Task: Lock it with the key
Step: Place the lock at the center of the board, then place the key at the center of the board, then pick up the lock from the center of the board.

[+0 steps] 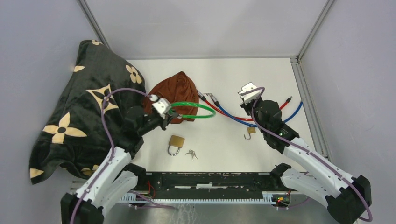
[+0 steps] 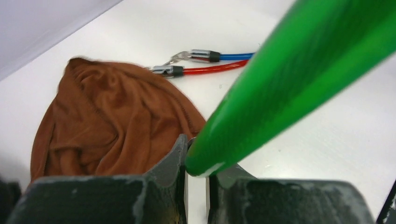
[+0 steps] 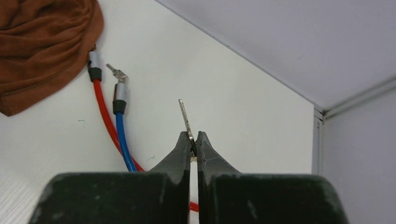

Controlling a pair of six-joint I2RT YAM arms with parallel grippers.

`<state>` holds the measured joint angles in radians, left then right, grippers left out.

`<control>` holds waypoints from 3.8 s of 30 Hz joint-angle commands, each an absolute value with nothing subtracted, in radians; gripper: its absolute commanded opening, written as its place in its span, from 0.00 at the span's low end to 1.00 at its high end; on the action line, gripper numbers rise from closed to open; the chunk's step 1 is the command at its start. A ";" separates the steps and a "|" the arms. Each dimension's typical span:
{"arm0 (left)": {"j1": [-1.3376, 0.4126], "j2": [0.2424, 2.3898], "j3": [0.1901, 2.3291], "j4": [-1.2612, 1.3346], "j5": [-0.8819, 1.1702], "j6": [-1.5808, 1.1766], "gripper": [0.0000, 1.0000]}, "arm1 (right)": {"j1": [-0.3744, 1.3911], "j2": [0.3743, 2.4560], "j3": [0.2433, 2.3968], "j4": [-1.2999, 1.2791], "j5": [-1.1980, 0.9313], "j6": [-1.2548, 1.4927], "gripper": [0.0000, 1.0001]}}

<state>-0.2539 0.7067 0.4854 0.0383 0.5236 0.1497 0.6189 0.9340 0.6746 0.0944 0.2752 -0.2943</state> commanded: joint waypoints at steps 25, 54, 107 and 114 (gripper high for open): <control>-1.004 1.426 0.558 0.251 0.299 1.183 0.38 | 0.616 0.855 0.799 -0.402 -0.184 -0.160 0.00; -0.888 0.970 0.450 0.288 0.171 0.320 0.93 | 0.764 1.216 0.512 -0.355 -0.410 0.110 0.02; -0.283 0.418 0.111 0.304 -0.066 -0.611 1.00 | 0.489 1.827 1.163 -0.509 -0.086 -0.234 0.18; -0.281 0.416 0.112 0.324 -0.030 -0.595 1.00 | 0.488 1.747 1.209 -0.539 -0.104 -0.263 0.00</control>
